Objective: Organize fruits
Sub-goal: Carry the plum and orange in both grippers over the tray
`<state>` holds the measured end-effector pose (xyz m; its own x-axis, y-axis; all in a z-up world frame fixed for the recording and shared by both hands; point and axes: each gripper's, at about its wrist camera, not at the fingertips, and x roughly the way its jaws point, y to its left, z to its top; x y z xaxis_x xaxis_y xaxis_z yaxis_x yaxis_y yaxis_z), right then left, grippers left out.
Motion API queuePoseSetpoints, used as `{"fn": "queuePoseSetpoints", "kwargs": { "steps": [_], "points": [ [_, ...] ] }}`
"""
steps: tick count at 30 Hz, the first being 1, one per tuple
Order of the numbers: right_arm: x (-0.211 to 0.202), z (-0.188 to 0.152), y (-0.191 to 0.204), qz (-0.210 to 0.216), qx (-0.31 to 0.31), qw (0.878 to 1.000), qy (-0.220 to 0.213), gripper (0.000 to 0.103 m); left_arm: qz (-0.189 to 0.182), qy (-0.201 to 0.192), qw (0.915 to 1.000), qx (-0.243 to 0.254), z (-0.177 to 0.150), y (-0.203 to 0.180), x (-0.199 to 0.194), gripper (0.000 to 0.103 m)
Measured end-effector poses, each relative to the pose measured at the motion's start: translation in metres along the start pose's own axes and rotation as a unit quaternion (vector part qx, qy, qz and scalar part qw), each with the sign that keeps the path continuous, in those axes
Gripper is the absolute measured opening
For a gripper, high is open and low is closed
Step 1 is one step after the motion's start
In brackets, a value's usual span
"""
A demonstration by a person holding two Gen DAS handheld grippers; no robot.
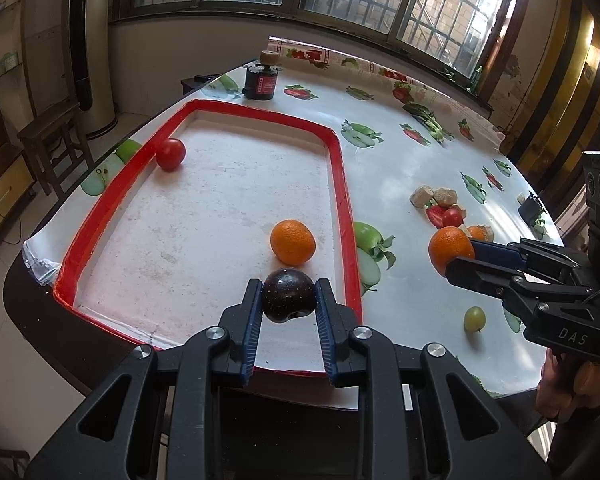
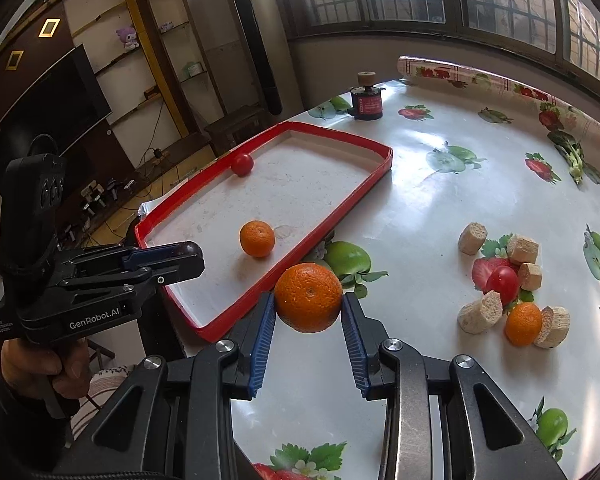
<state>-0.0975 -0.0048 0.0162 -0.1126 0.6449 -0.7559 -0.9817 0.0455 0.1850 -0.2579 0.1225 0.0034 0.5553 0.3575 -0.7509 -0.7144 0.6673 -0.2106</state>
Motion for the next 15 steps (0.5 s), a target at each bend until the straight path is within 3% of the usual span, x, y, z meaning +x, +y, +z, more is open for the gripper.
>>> {"fn": "queuePoseSetpoints", "kwargs": {
  "steps": [15],
  "points": [
    [0.035, 0.043, 0.011, 0.039, 0.003, 0.999, -0.001, 0.034, 0.023, -0.002, 0.9995, -0.020, 0.013, 0.031, 0.005, 0.023]
  ]
}}
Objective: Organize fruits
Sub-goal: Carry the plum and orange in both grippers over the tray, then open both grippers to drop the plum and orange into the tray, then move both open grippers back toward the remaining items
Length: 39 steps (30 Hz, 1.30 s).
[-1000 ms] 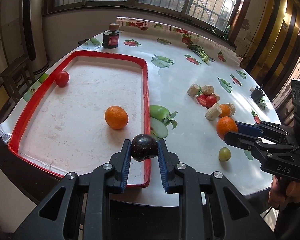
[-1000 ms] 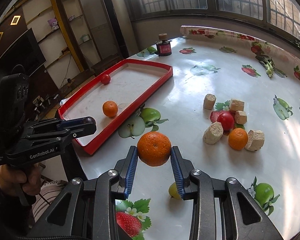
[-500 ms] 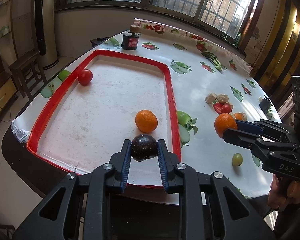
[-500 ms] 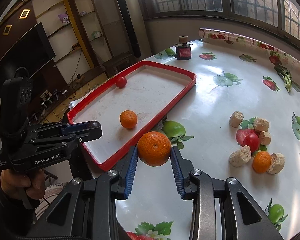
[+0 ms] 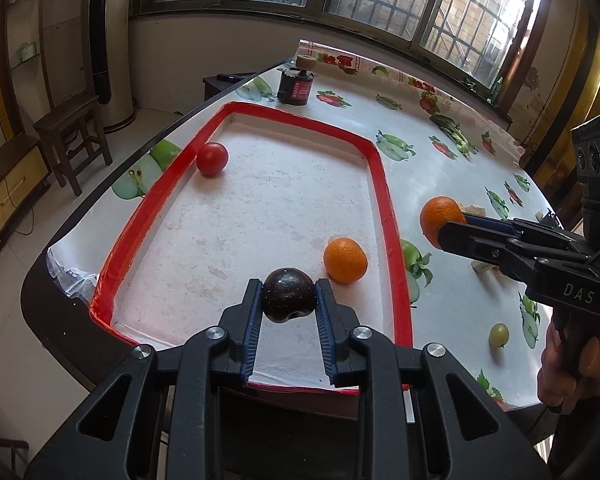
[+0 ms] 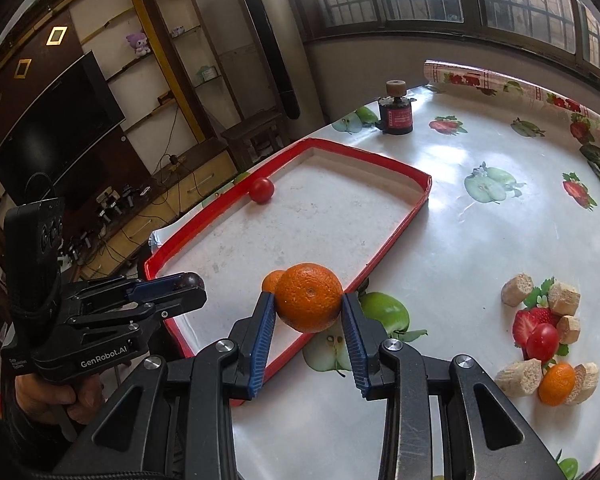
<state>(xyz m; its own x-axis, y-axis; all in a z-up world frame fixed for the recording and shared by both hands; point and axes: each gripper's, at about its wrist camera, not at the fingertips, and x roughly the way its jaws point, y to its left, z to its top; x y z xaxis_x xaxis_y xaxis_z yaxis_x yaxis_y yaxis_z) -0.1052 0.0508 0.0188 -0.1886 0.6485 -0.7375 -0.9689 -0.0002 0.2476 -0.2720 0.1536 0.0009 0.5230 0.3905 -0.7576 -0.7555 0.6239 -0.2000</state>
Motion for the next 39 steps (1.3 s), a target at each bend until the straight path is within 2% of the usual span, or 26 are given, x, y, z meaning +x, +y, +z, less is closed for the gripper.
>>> {"fn": "queuePoseSetpoints", "kwargs": {
  "steps": [6, 13, 21, 23, 24, 26, 27, 28, 34, 39],
  "points": [
    [0.028, 0.023, 0.001, 0.011, 0.000, 1.000, 0.009, 0.035, 0.010, -0.001, 0.9999, -0.006, 0.013, 0.014, 0.009, 0.023],
    [0.076, 0.043, 0.001, 0.006, -0.006, 0.999, 0.039, 0.035, 0.018, 0.010, 0.9997, -0.014, 0.022, 0.026, 0.028, 0.023],
    [0.113, 0.043, 0.000, 0.000, -0.015, 0.997, 0.071, 0.037, 0.023, 0.034, 0.9989, -0.024, 0.017, 0.033, 0.047, 0.024],
    [0.116, 0.042, 0.000, -0.004, -0.015, 0.997, 0.075, 0.038, 0.022, 0.032, 0.9989, -0.025, 0.017, 0.032, 0.045, 0.028],
    [0.116, 0.041, -0.001, -0.003, -0.013, 0.997, 0.074, 0.039, 0.026, 0.032, 0.9988, -0.025, 0.017, 0.032, 0.045, 0.031],
    [0.112, 0.041, -0.004, 0.000, -0.007, 0.998, 0.068, 0.053, 0.039, 0.030, 0.9984, -0.026, 0.018, 0.031, 0.043, 0.049],
    [0.107, 0.042, -0.004, -0.001, -0.005, 0.998, 0.061, 0.056, 0.042, 0.027, 0.9984, -0.027, 0.017, 0.030, 0.041, 0.051],
    [0.102, 0.042, -0.005, 0.001, -0.002, 0.998, 0.055, 0.059, 0.041, 0.025, 0.9984, -0.028, 0.017, 0.030, 0.040, 0.051],
    [0.057, 0.036, -0.011, 0.003, 0.007, 1.000, 0.017, 0.059, 0.036, 0.012, 0.9989, -0.027, 0.013, 0.024, 0.025, 0.051],
    [0.021, 0.017, -0.024, -0.005, 0.023, 1.000, 0.000, 0.059, 0.029, 0.007, 0.9994, -0.019, 0.011, 0.011, 0.017, 0.051]
  ]
}}
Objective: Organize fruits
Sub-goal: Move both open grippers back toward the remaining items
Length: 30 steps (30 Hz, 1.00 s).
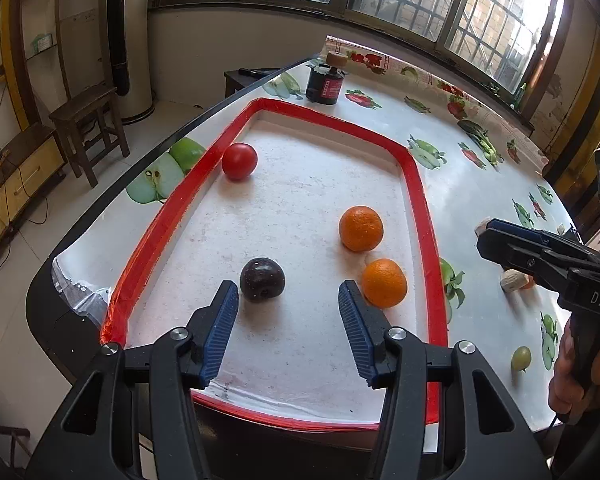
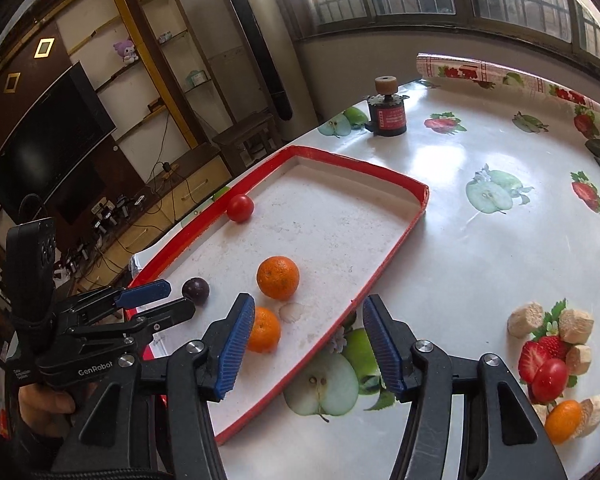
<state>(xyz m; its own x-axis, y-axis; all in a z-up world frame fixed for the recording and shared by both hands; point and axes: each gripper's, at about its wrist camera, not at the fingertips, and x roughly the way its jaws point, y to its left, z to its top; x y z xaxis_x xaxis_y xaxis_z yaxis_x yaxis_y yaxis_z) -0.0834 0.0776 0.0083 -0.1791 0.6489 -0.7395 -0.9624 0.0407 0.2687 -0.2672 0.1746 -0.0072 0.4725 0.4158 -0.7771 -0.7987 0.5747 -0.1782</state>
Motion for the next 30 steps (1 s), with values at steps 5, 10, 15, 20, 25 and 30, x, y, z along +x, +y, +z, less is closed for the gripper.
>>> {"fn": "queuePoseSetpoints", "kwargs": {
  "steps": [5, 10, 15, 20, 25, 30],
  "points": [
    [-0.027, -0.020, -0.014, -0.012, 0.013, 1.000, -0.007, 0.059, -0.009, -0.008, 0.9999, 0.010, -0.002, -0.016, -0.012, 0.051],
    [-0.051, -0.037, -0.031, -0.026, 0.027, 0.999, -0.016, 0.059, -0.019, -0.013, 0.9994, 0.025, -0.006, -0.033, -0.022, 0.051],
    [-0.073, -0.055, -0.047, -0.042, 0.043, 0.998, -0.024, 0.059, -0.032, -0.013, 0.9986, 0.041, -0.009, -0.052, -0.028, 0.051],
    [-0.093, -0.075, -0.064, -0.063, 0.059, 0.996, -0.027, 0.059, -0.048, -0.009, 0.9969, 0.062, -0.013, -0.074, -0.028, 0.051],
    [-0.105, -0.094, -0.087, -0.083, 0.083, 0.993, -0.025, 0.059, -0.072, 0.002, 0.9938, 0.085, -0.022, -0.102, -0.027, 0.051],
    [-0.114, -0.108, -0.109, -0.101, 0.103, 0.989, -0.025, 0.059, -0.113, 0.021, 0.9880, 0.104, -0.037, -0.134, -0.027, 0.051]
  ]
}}
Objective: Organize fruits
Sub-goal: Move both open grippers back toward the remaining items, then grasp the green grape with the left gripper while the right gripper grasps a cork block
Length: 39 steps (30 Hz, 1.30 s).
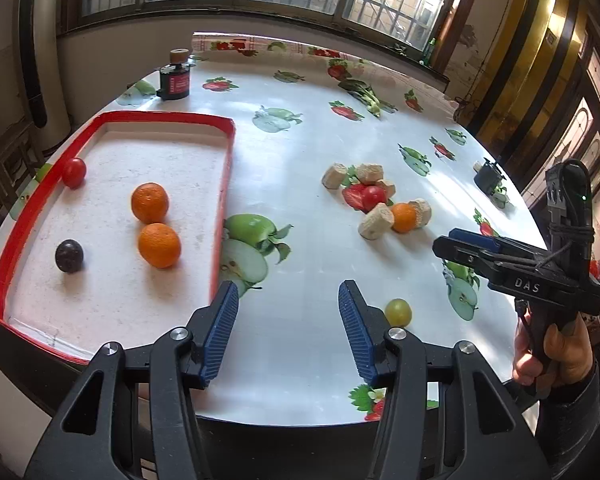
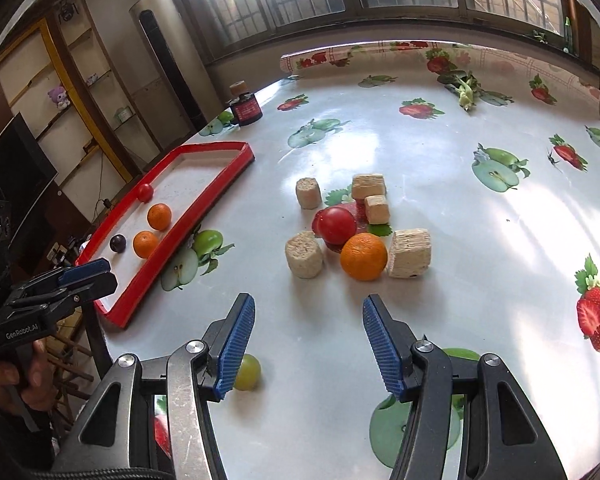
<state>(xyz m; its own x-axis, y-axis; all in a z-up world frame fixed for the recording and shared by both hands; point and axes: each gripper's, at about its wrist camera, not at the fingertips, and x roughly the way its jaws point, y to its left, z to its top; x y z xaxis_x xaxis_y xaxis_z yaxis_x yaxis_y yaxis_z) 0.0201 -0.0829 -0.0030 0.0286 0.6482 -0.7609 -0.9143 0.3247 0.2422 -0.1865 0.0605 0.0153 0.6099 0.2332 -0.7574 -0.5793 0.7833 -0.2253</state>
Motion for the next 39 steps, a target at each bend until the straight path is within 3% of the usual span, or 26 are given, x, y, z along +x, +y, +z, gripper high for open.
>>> {"fn": "queuePoseSetpoints", "kwargs": {
  "steps": [8, 16, 19, 21, 23, 25, 39],
  "points": [
    [0.006, -0.001, -0.026, -0.034, 0.001, 0.999, 0.004, 0.053, -0.044, 0.039, 0.9972, 0.048, -0.014, -0.056, 0.022, 0.051],
    [0.021, 0.015, -0.048, -0.050, 0.014, 0.999, -0.002, 0.047, -0.049, 0.071, 0.9931, 0.080, -0.024, -0.090, 0.054, 0.051],
    [0.028, 0.024, -0.056, -0.045, 0.030, 0.999, -0.005, 0.043, -0.043, 0.079, 0.9926, 0.081, -0.024, -0.092, 0.066, 0.051],
    [0.036, 0.027, -0.060, -0.039, 0.034, 0.999, 0.002, 0.038, -0.047, 0.085, 0.9923, 0.076, -0.026, -0.091, 0.073, 0.042],
    [0.041, 0.028, -0.064, -0.034, 0.040, 0.999, 0.002, 0.033, -0.046, 0.079, 0.9928, 0.077, -0.026, -0.089, 0.075, 0.027],
    [0.040, 0.029, -0.069, -0.031, 0.051, 0.998, -0.001, 0.028, -0.046, 0.080, 0.9925, 0.080, -0.025, -0.088, 0.076, 0.022],
    [0.003, 0.011, -0.047, -0.019, 0.045, 0.998, -0.029, 0.028, -0.036, 0.052, 0.9963, 0.059, -0.014, -0.063, 0.055, 0.022]
  ]
}}
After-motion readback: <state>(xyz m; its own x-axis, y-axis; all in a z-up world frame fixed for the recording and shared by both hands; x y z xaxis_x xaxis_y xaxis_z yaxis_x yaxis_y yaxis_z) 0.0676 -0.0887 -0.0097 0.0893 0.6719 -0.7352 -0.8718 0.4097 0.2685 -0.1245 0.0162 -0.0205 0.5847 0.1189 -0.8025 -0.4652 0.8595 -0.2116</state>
